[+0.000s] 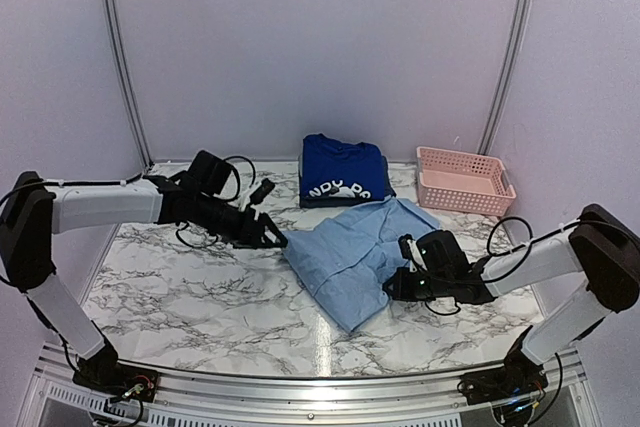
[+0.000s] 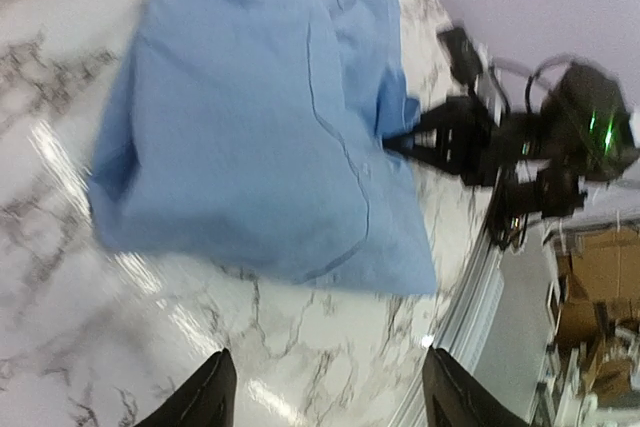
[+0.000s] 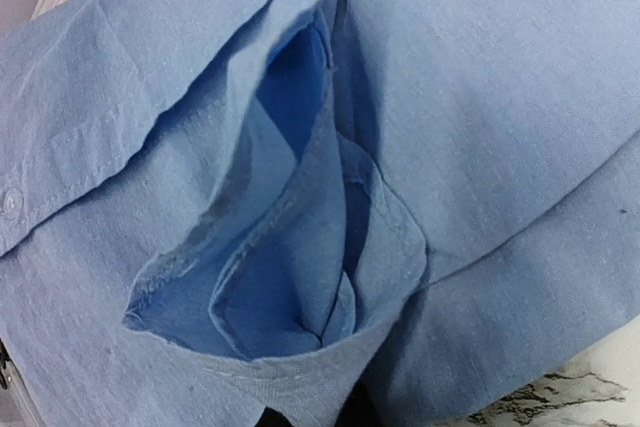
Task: Fold and stack the mixed laundry pile
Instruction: Fold the rectangle-folded shirt at the center of the board, then move the 2/3-rectangle-folded shirt to the center of the board.
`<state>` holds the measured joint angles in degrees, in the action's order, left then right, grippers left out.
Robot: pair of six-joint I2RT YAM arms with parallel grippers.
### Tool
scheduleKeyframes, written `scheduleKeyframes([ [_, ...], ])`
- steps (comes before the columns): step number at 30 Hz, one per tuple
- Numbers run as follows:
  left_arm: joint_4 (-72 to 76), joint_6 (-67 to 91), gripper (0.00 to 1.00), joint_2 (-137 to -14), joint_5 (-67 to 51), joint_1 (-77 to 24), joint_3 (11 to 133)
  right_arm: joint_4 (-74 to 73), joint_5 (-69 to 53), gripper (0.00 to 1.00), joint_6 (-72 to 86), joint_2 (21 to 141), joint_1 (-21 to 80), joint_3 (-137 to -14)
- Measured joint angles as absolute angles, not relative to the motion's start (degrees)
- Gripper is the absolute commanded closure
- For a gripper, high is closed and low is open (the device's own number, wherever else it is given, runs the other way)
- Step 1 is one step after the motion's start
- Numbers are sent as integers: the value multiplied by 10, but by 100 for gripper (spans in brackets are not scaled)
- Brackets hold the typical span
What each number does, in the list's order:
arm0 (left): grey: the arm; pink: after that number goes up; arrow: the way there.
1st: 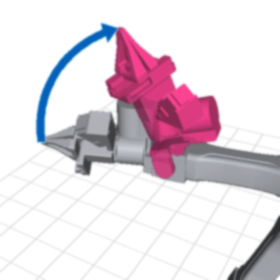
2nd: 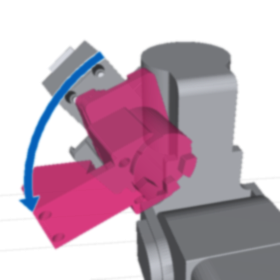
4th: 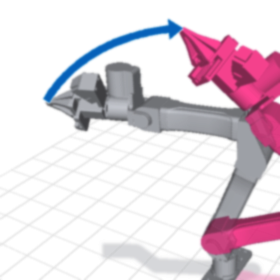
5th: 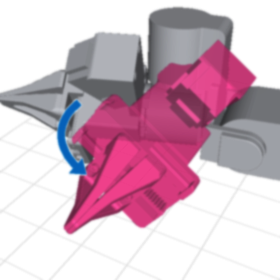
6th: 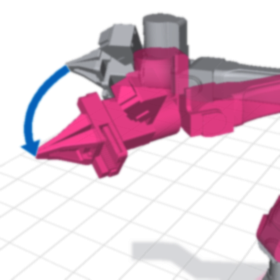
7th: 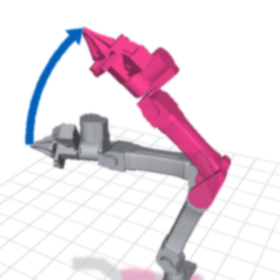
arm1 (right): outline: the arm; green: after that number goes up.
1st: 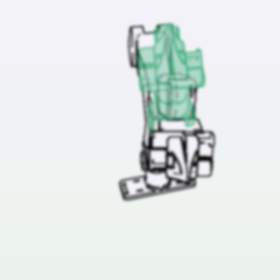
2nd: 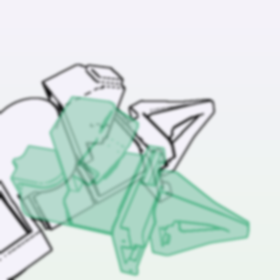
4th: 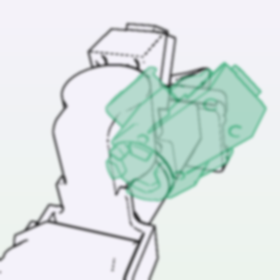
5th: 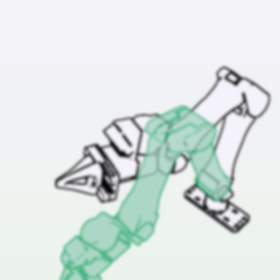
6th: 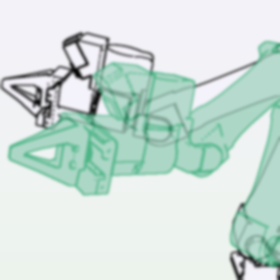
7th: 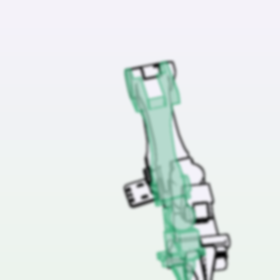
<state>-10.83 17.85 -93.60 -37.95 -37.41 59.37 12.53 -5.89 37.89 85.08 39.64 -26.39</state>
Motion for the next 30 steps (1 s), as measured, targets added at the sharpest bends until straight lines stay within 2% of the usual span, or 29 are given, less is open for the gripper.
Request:
scheduleKeyframes([
  [5,-114,190,29,-952,-322,-332,694,156,-78,94,403,853,396,-249],
  [12,-116,184,31,-1085,-317,-336,779,178,-94,89,420,857,396,-242],
  [15,-126,173,39,-1130,-332,-349,776,175,-102,79,423,857,396,-246],
  [19,-130,166,51,-1130,-347,-375,738,136,-107,64,436,832,396,-249],
  [23,-128,162,59,-1088,-355,-403,657,39,-100,43,460,756,396,-241],
  [26,-133,164,57,-1035,-358,-424,584,-42,-83,39,476,676,396,-230],
  [30,-142,171,39,-963,-357,-453,519,-122,-65,39,489,575,396,-218],
])
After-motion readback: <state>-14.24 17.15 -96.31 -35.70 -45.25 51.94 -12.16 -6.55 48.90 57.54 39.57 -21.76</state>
